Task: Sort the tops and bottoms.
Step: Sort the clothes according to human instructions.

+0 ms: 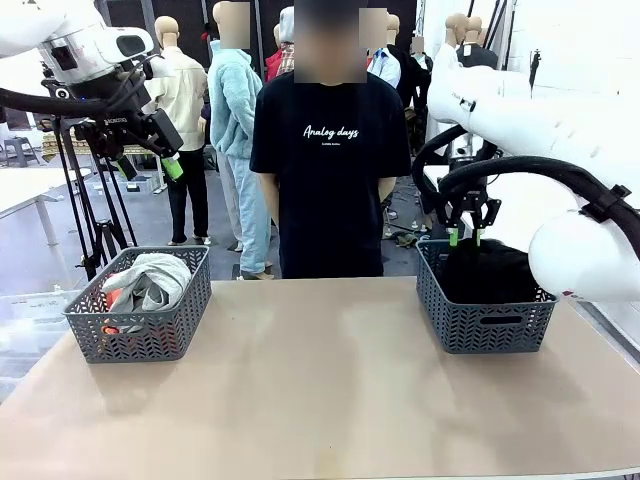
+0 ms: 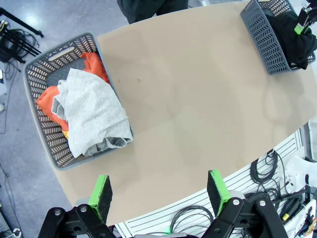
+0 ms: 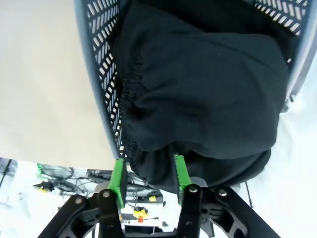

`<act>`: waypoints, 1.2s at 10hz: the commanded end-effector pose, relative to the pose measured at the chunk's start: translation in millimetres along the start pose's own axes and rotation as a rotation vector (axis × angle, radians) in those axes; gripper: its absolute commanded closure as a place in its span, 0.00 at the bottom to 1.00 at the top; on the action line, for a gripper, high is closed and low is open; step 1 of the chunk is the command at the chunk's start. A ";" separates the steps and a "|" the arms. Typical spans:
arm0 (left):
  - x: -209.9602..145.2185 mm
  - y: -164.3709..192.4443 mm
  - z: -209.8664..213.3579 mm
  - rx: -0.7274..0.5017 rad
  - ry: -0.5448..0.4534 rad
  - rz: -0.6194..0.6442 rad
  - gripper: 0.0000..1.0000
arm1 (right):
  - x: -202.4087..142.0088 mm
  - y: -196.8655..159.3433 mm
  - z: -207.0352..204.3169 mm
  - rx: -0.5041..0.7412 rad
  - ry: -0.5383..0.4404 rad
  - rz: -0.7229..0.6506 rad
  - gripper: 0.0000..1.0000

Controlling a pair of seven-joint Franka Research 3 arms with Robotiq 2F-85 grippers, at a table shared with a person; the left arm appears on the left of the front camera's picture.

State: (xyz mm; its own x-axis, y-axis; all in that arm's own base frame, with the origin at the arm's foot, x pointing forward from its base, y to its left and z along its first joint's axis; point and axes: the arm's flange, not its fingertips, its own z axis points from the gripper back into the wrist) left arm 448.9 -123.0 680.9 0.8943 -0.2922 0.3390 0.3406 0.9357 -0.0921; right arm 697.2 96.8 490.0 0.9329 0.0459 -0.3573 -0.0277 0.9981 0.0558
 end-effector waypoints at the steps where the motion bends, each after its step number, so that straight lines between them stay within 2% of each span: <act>1: -3.5 1.4 0.9 -0.002 -0.001 -0.009 0.00 | 8.0 5.0 15.5 -0.042 -0.049 0.003 0.00; 6: -3.5 1.4 0.9 -0.002 -0.001 -0.009 0.00 | 13.8 5.5 13.3 -0.024 -0.023 0.007 0.00; 8: -3.5 1.4 0.9 -0.002 -0.001 -0.009 0.00 | 28.9 5.4 13.5 0.059 0.073 -0.050 0.00; 9: -3.5 1.4 0.9 -0.002 -0.001 -0.009 0.00 | 1.8 2.4 0.6 -0.012 -0.018 -0.005 0.00; 12: -3.5 1.4 0.9 -0.002 -0.001 -0.009 0.00 | 1.8 2.4 0.6 -0.012 -0.018 -0.005 0.00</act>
State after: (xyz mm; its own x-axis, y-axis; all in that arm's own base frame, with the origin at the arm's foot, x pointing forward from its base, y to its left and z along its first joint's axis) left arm 448.9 -123.0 680.9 0.8942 -0.2922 0.3390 0.3406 0.9357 -0.0921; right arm 698.1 97.6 488.7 0.9343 0.0350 -0.3547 -0.0168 0.9984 0.0544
